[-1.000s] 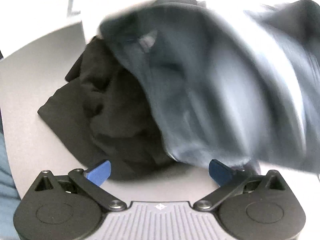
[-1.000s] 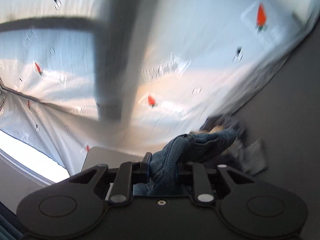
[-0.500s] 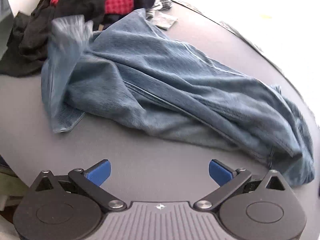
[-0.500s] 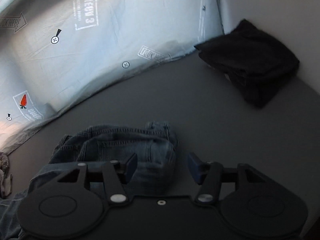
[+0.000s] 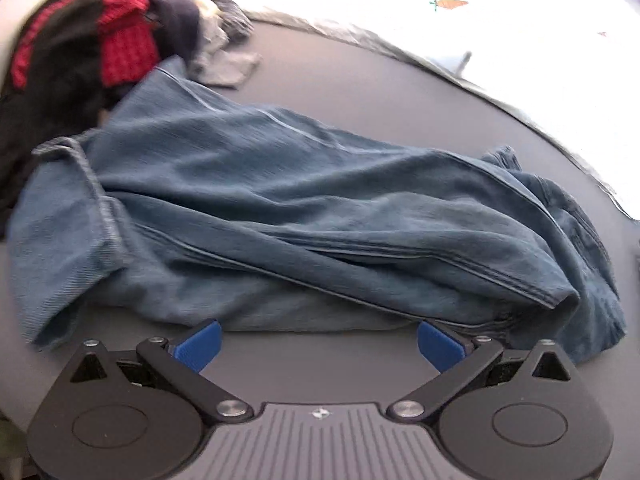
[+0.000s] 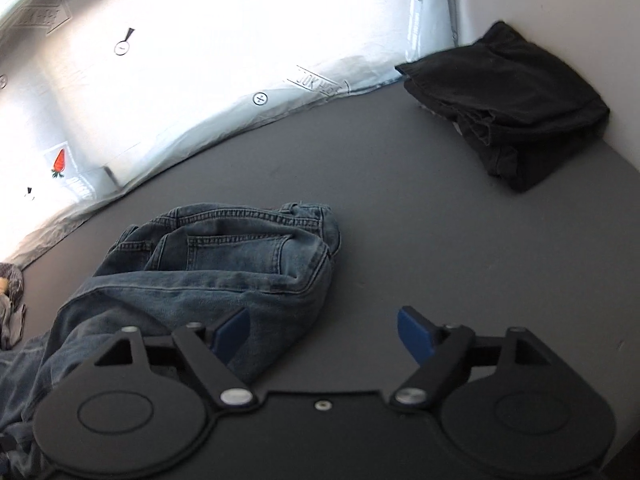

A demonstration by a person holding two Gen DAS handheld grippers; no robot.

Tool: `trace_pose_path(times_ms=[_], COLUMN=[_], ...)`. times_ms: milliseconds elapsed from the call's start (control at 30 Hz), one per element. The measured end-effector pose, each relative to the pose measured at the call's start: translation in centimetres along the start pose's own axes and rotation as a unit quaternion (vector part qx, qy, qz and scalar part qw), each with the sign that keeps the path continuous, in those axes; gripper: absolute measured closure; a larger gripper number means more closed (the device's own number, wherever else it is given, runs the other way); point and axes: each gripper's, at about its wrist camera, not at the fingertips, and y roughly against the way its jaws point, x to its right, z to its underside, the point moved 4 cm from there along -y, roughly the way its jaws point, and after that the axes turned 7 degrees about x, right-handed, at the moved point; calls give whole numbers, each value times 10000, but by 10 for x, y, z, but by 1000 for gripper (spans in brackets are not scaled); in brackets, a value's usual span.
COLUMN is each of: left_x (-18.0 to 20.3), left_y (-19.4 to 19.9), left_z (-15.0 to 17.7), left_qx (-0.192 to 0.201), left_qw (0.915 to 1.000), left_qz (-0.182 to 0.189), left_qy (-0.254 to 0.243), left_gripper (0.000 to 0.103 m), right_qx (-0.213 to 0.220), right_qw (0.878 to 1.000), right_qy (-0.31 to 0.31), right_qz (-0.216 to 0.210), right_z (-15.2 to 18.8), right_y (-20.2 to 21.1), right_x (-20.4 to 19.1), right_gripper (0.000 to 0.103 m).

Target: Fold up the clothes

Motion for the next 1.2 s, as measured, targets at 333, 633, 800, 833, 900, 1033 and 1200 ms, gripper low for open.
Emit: trace_pose_path(times_ms=[333,633,800,833,900,1033,1200], left_x=[-50,-110,-122,-125,-133,-146,-149], left_y=[-42,-76,-96,-102,-116,-147,-163], left_z=[-62,-139,-179,-186,-197,-210,-208], left_qx=[188,406,747,806,812,617,437], left_qw=[9980,9939,9863,9849,9846,9880,9856], left_qz=[-598,-1016,-1313,-1363,-1382,-1271,-1522], left_qy=[55,-152,-658,-705,-698,-621,-587], left_gripper=[1,25,24,24,24,24,41], right_qx=[-287,-513,-439,-419,-449,-652,-807], right_qw=[9973,9926,9933,9928,9914,9886,9834], right_qy=[-591,-781,-593,-585,-646,-836,-1418], right_qz=[321,770,889,955,1045,1072,793], right_z=[-16,-18,-24,-25,-26,-24,-17], right_y=[-69,-118,-138,-141,-147,-153,-150], right_x=[-13,-11,-17,-17,-15,-11,-4], right_gripper=[15,15,15,15,15,16,28])
